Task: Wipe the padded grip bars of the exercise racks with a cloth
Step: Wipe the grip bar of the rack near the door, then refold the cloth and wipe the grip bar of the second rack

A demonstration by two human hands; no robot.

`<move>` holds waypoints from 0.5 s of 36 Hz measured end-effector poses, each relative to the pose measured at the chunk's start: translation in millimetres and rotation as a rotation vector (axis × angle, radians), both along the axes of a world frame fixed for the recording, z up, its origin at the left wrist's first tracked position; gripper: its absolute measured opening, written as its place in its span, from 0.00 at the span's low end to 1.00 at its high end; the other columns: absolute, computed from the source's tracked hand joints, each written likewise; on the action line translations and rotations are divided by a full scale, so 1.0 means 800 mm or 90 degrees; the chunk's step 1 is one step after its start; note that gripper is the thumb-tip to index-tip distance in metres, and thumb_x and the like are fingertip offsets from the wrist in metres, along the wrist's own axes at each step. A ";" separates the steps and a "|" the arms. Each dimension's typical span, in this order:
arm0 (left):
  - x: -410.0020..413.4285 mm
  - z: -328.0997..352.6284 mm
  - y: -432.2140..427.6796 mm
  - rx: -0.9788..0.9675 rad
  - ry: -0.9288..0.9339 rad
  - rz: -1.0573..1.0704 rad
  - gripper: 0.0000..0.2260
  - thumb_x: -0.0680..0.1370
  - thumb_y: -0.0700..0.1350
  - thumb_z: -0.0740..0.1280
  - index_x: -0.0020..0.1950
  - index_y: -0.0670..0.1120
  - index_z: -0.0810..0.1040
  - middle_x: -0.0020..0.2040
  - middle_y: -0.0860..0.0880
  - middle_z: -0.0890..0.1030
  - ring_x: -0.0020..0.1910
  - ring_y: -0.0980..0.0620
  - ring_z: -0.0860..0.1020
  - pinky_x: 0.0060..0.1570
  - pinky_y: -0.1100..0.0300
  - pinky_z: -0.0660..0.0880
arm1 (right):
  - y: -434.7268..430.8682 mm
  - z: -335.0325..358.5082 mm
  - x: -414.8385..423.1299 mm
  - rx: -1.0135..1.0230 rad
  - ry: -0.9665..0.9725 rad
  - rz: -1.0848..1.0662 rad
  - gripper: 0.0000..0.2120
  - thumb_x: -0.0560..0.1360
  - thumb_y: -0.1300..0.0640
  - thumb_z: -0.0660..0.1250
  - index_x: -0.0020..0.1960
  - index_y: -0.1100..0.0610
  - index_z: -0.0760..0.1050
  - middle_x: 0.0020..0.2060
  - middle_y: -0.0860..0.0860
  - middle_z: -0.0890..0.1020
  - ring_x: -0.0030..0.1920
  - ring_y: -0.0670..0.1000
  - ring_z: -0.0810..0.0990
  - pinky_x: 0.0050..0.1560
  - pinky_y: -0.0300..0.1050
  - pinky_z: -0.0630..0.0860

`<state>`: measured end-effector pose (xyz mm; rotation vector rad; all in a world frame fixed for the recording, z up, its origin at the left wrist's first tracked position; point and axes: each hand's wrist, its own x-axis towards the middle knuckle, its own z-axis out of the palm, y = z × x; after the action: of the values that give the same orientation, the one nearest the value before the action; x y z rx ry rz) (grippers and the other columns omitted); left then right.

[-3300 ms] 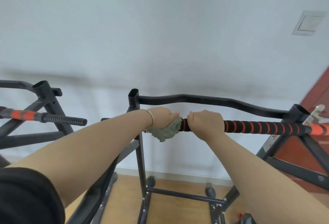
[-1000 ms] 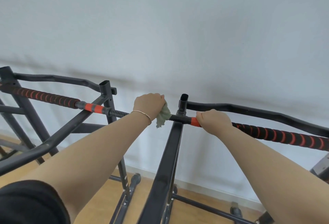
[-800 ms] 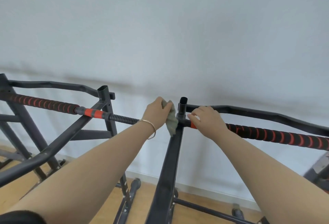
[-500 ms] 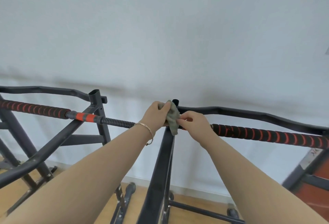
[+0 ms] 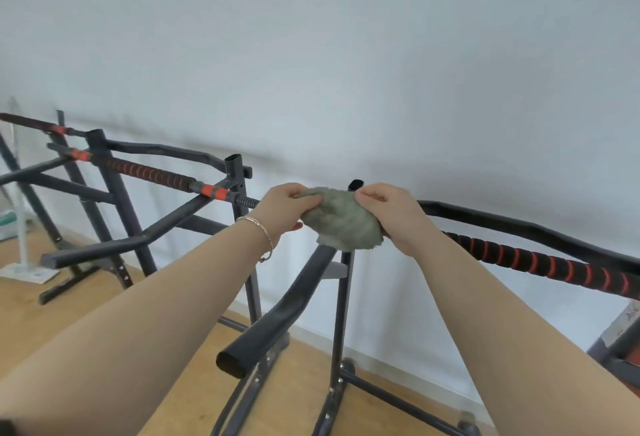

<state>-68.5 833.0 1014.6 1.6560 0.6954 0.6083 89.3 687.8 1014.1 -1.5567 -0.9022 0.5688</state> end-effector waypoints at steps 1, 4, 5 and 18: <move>-0.010 0.001 -0.004 0.011 -0.006 0.020 0.07 0.77 0.46 0.71 0.51 0.43 0.82 0.46 0.46 0.82 0.47 0.50 0.79 0.57 0.49 0.79 | -0.004 0.003 -0.003 -0.013 0.010 0.040 0.04 0.77 0.52 0.72 0.47 0.51 0.85 0.48 0.54 0.86 0.41 0.48 0.83 0.39 0.45 0.78; -0.044 0.008 -0.012 0.038 -0.024 0.081 0.06 0.77 0.43 0.71 0.51 0.42 0.81 0.46 0.43 0.82 0.46 0.49 0.80 0.57 0.44 0.79 | -0.014 0.011 -0.014 -0.060 0.010 0.155 0.07 0.75 0.55 0.74 0.53 0.53 0.85 0.51 0.56 0.86 0.47 0.52 0.85 0.45 0.46 0.80; -0.056 0.011 -0.015 0.053 -0.024 0.098 0.05 0.77 0.43 0.71 0.50 0.43 0.82 0.45 0.43 0.82 0.45 0.48 0.80 0.56 0.43 0.79 | -0.016 0.014 -0.018 -0.079 -0.003 0.182 0.08 0.74 0.56 0.75 0.54 0.54 0.85 0.51 0.56 0.86 0.48 0.54 0.85 0.47 0.48 0.80; -0.244 0.025 -0.031 0.144 0.063 0.271 0.03 0.78 0.49 0.70 0.48 0.52 0.84 0.48 0.48 0.84 0.52 0.46 0.81 0.51 0.51 0.82 | 0.036 0.038 -0.148 -0.150 -0.284 0.243 0.08 0.78 0.55 0.63 0.47 0.49 0.80 0.47 0.50 0.83 0.43 0.48 0.79 0.40 0.41 0.76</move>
<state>-263.5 808.0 1034.8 1.7654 1.1000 0.9392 -29.1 716.9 1044.1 -1.7709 -1.5386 0.6237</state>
